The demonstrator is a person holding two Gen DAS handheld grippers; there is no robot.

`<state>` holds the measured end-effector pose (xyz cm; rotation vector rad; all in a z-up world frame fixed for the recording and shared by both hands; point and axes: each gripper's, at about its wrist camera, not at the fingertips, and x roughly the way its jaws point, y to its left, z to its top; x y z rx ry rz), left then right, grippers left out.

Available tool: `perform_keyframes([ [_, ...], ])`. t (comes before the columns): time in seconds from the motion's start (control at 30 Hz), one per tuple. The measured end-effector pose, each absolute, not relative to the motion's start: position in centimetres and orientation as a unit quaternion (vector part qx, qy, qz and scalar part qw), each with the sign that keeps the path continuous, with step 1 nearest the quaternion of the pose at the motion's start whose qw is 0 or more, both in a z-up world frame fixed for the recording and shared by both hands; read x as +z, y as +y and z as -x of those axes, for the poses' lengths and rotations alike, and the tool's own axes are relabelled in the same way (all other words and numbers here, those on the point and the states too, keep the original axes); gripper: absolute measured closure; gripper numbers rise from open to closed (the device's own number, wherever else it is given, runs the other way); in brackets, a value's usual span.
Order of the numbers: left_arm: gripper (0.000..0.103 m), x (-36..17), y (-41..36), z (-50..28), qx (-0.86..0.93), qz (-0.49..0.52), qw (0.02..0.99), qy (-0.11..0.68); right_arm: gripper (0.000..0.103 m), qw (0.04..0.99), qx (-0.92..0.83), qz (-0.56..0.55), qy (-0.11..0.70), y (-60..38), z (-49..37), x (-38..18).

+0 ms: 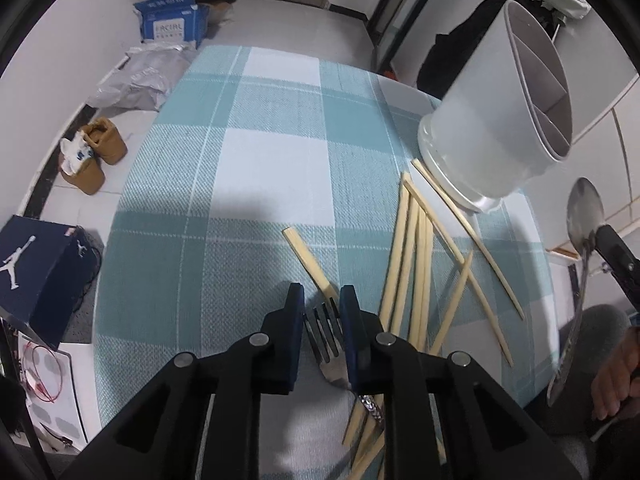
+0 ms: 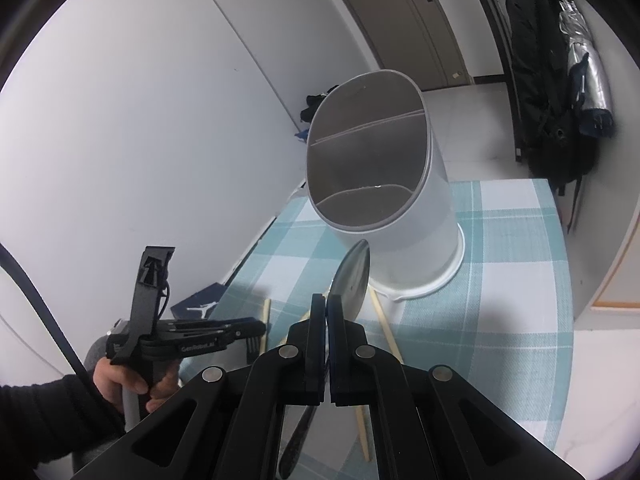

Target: Organize utensils

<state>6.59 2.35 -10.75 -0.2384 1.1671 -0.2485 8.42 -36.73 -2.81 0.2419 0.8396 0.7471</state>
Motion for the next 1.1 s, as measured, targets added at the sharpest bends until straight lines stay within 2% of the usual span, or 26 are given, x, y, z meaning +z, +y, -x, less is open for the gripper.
perform_keyframes([
  [0.57,0.086,-10.9,4.0,-6.4,-0.166,0.124,0.789,0.578,0.102,0.839,0.346,-0.109,0.406,-36.8,-8.7,-3.4],
  [0.63,0.083,-10.9,4.1,-6.5,-0.172,0.124,0.785,0.582,0.102,0.838,0.346,-0.110,0.406,-36.8,-8.8,-3.5],
  [0.8,0.060,-10.5,3.4,-6.4,-0.199,0.092,0.775,0.592,0.102,0.839,0.346,-0.111,0.406,-36.9,-8.8,-3.5],
  [1.1,0.060,-10.4,2.7,-5.9,-0.233,0.015,0.768,0.597,0.102,0.838,0.345,-0.113,0.407,-36.9,-8.8,-3.6],
])
